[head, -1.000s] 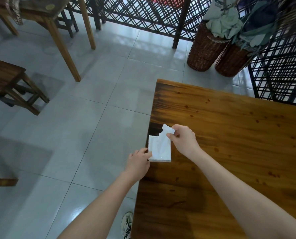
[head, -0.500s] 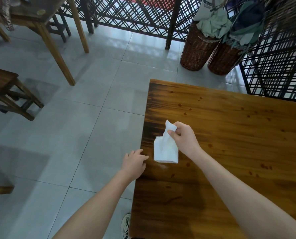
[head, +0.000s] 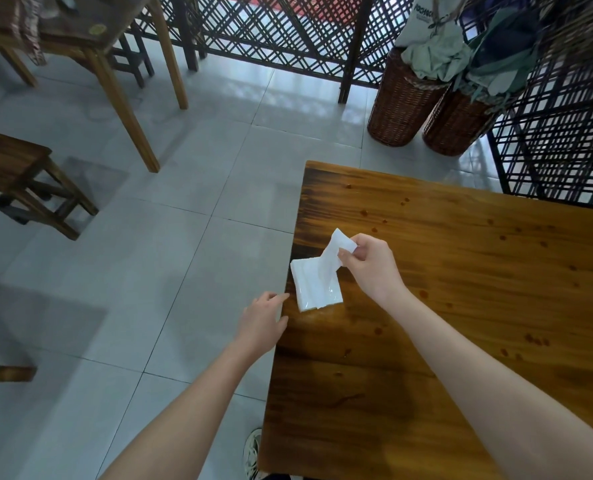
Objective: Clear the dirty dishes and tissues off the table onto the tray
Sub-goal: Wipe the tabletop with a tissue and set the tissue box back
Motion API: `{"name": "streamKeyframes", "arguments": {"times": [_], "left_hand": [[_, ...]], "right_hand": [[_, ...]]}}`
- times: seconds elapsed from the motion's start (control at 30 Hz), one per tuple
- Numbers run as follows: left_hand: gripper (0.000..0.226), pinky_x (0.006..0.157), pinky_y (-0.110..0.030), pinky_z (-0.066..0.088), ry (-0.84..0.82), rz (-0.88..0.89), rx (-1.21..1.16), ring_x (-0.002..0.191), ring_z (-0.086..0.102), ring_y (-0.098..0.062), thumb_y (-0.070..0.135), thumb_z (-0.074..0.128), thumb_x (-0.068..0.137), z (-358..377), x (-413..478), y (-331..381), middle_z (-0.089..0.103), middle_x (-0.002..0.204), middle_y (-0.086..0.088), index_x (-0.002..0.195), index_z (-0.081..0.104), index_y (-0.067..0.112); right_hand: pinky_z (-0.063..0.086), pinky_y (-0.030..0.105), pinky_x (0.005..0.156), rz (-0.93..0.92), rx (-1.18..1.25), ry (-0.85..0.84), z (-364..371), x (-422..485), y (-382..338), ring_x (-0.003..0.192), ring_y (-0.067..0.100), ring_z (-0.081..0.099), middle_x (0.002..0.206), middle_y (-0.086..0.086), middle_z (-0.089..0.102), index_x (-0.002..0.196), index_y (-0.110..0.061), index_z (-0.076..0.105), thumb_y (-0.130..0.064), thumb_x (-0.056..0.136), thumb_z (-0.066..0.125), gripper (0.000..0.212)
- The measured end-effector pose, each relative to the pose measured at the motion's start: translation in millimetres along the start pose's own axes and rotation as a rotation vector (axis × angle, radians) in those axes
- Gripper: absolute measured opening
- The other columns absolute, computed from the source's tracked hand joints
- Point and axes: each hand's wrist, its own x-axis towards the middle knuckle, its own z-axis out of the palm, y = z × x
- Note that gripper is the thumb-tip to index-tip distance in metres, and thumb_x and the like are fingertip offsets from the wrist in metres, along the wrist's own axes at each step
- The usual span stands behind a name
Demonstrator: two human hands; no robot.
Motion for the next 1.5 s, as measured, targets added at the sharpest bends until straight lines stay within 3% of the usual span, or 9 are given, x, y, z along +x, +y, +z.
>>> {"name": "streamKeyframes", "arguments": {"times": [0.23, 0.4, 0.57, 0.77, 1.0, 1.1, 1.2, 1.5], "left_hand": [[0.056, 0.098, -0.033, 0.044, 0.06, -0.003, -0.059, 0.122, 0.05, -0.017, 0.035, 0.059, 0.092, 1, -5, -4, 0.049, 0.138, 0.003, 0.143, 0.038, 0.031], [0.089, 0.102, -0.038, 0.042, 0.046, 0.0, -0.054, 0.128, 0.045, -0.021, 0.049, 0.072, 0.077, 6, 4, -4, 0.042, 0.144, 0.001, 0.149, 0.023, 0.029], [0.112, 0.108, -0.046, 0.034, -0.055, -0.05, 0.008, 0.137, 0.034, -0.024, 0.056, 0.078, 0.066, 10, 22, -4, 0.029, 0.153, 0.002, 0.149, 0.004, 0.038], [0.111, 0.114, -0.052, 0.025, -0.167, 0.064, 0.036, 0.139, 0.022, -0.022, 0.057, 0.077, 0.064, 18, 34, -7, 0.02, 0.153, 0.005, 0.145, 0.003, 0.044], [0.117, 0.113, -0.051, 0.021, -0.11, 0.229, 0.003, 0.144, 0.014, -0.017, 0.066, 0.075, 0.06, 27, 49, -1, 0.006, 0.159, 0.011, 0.148, 0.003, 0.039], [0.114, 0.114, -0.054, 0.023, -0.164, 0.271, 0.029, 0.145, 0.016, -0.017, 0.064, 0.076, 0.06, 25, 59, 4, 0.012, 0.158, 0.008, 0.147, 0.009, 0.036], [0.113, 0.112, -0.049, 0.023, -0.153, 0.257, 0.101, 0.141, 0.023, -0.02, 0.063, 0.077, 0.058, 26, 62, 3, 0.019, 0.154, 0.004, 0.145, 0.012, 0.032], [0.099, 0.09, -0.041, 0.045, 0.205, 0.083, 0.157, 0.115, 0.051, -0.023, 0.065, 0.079, 0.047, 28, 51, -6, 0.047, 0.127, -0.002, 0.123, 0.028, 0.027]], "right_hand": [[0.042, 0.012, 0.061, -0.017, -0.066, -0.078, 8, -2, -7, 0.074, 0.01, 0.06, 0.079, -0.007, 0.061, 0.089, -0.02, 0.061, -0.025, 0.089, 0.064, 0.006], [0.041, 0.01, 0.061, -0.055, -0.117, -0.171, 10, -8, -1, 0.075, 0.009, 0.06, 0.08, -0.011, 0.059, 0.092, -0.023, 0.059, -0.024, 0.09, 0.062, 0.004], [0.049, 0.014, 0.064, -0.053, -0.114, -0.219, 8, -3, 7, 0.075, 0.012, 0.063, 0.083, -0.004, 0.063, 0.094, -0.02, 0.06, -0.023, 0.09, 0.062, 0.005], [0.053, 0.02, 0.072, -0.021, -0.094, -0.234, 6, 4, 17, 0.082, 0.011, 0.063, 0.091, -0.003, 0.065, 0.093, -0.02, 0.061, -0.023, 0.091, 0.062, 0.004], [0.054, 0.025, 0.078, 0.02, -0.047, -0.292, -1, 10, 19, 0.088, 0.009, 0.063, 0.098, -0.002, 0.066, 0.098, -0.016, 0.063, -0.022, 0.091, 0.06, 0.009], [0.055, 0.026, 0.079, 0.026, -0.031, -0.293, -3, 10, 19, 0.091, 0.01, 0.063, 0.101, 0.0, 0.066, 0.099, -0.013, 0.063, -0.02, 0.091, 0.061, 0.011], [0.055, 0.028, 0.082, 0.032, -0.027, -0.279, -5, 11, 19, 0.092, 0.012, 0.064, 0.102, 0.001, 0.066, 0.101, -0.011, 0.063, -0.02, 0.091, 0.06, 0.013], [0.052, 0.02, 0.077, 0.001, 0.052, -0.214, -7, 10, 12, 0.083, 0.013, 0.063, 0.088, -0.003, 0.065, 0.089, -0.017, 0.062, -0.018, 0.091, 0.06, 0.003]]}}
